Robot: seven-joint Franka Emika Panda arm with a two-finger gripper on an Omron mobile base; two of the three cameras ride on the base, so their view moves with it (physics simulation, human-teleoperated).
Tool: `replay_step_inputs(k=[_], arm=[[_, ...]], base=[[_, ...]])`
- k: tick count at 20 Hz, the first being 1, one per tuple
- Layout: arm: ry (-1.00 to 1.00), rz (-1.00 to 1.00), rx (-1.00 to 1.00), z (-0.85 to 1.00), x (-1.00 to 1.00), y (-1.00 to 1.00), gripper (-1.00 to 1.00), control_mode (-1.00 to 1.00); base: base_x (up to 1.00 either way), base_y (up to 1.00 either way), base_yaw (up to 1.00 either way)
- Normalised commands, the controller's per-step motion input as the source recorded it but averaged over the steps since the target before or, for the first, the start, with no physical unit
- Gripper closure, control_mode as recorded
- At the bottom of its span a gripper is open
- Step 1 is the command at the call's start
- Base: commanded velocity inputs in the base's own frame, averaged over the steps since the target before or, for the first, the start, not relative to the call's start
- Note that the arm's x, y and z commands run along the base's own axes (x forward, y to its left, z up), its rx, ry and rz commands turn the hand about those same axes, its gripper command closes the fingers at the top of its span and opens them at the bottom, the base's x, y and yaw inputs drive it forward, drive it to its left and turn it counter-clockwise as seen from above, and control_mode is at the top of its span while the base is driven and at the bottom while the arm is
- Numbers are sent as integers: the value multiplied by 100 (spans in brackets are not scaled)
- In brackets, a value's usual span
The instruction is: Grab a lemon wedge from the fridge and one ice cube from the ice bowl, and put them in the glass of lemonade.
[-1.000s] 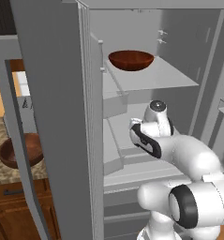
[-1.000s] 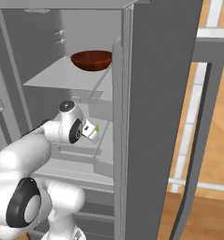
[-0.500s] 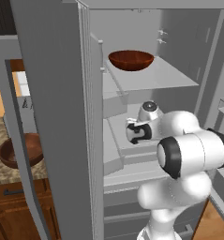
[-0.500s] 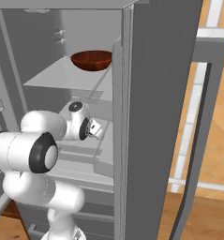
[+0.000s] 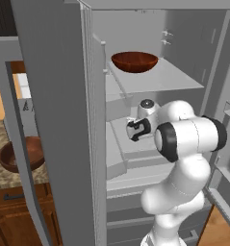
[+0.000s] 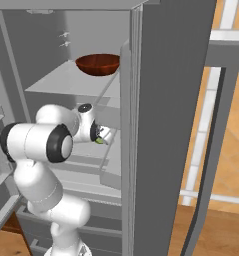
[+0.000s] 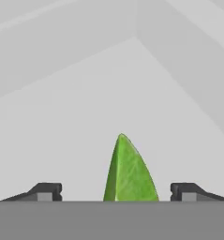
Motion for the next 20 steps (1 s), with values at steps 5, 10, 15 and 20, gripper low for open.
replay_step_inputs(k=[5, 10, 15, 20], arm=[[3, 0, -10, -84, -38, 0, 100, -100], [0, 0, -1, -13, -4, 0, 100, -100], [-11, 15, -3, -33, -58, -6, 100, -100], [-13, 35, -6, -10, -100, -8, 100, -100]], base=[[0, 0, 0], [0, 0, 0], [0, 0, 0], [0, 0, 0]])
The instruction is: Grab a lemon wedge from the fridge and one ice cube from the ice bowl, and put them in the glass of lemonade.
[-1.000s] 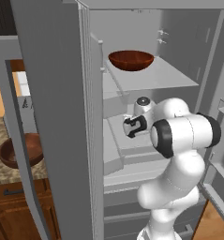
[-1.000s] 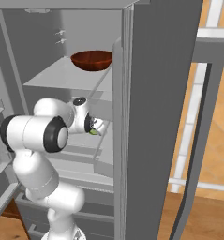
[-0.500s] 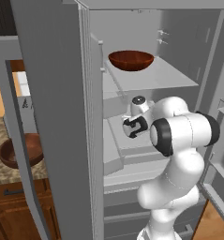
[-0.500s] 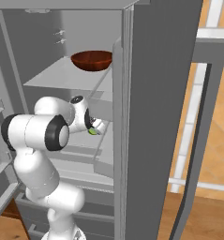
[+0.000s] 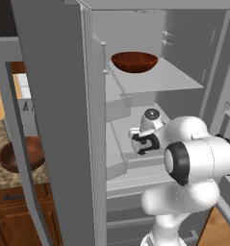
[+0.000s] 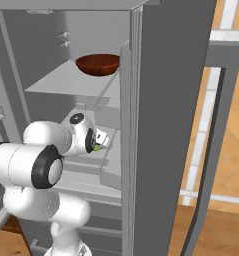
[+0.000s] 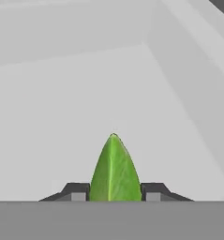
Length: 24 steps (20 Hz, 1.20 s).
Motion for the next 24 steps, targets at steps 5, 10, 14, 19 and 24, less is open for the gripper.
replay_step_inputs(k=[5, 10, 14, 19, 24], arm=[[0, 31, 0, 74, -100, 1, 100, -100], [13, 17, 0, 100, -69, 0, 100, -100], [7, 14, 0, 100, -67, 0, 100, -100], [3, 10, -1, 80, -87, 3, 100, -100], [0, 1, 0, 81, -97, 0, 100, -100]], base=[[0, 0, 0], [0, 0, 0], [0, 0, 0], [0, 0, 0], [0, 0, 0]])
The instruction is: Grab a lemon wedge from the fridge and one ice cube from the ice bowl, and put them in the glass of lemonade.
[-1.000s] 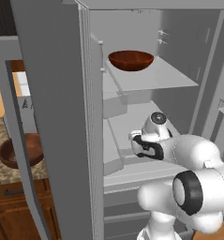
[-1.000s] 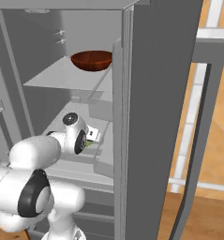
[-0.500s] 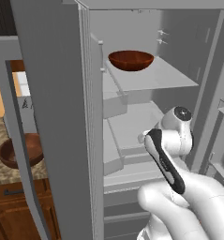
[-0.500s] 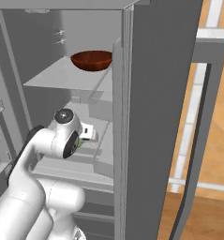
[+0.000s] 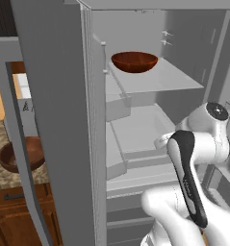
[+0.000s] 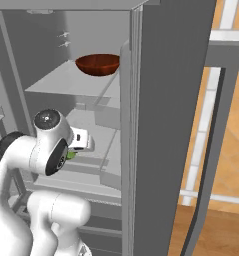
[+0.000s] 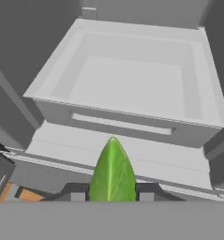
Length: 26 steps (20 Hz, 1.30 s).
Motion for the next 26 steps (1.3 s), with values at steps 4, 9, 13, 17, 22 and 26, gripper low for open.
replay_step_inputs(k=[4, 9, 13, 17, 22, 26], arm=[[0, 1, -6, 26, -100, 0, 100, -100], [0, 0, -2, 0, -20, 1, 100, 100], [0, 0, 0, 0, 0, 0, 100, 100], [0, 0, 0, 0, 0, 0, 100, 100], [0, 0, 0, 0, 0, 0, 100, 100], [0, 0, 0, 0, 0, 0, 100, 100]], base=[[0, 0, 0], [-80, 9, 3], [-100, 15, 6], [-100, 52, 9], [-58, 97, 4], [-3, 100, 0]])
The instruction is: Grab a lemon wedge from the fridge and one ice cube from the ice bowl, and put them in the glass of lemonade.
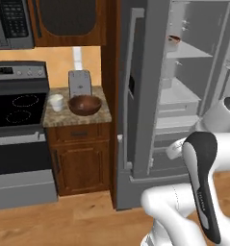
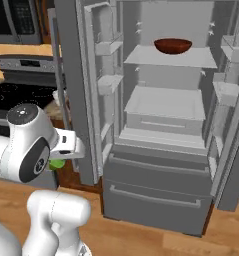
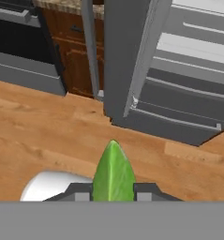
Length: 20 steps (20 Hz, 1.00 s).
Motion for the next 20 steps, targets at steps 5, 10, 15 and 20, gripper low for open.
replay_step_inputs(k=[5, 10, 15, 20], arm=[[0, 0, 0, 0, 0, 0, 100, 100], [0, 0, 0, 0, 0, 0, 100, 100], [0, 0, 0, 0, 0, 0, 100, 100], [0, 0, 0, 0, 0, 0, 100, 100]], base=[[40, 100, -5], [92, 100, -16], [98, 89, -30], [89, 45, -29]])
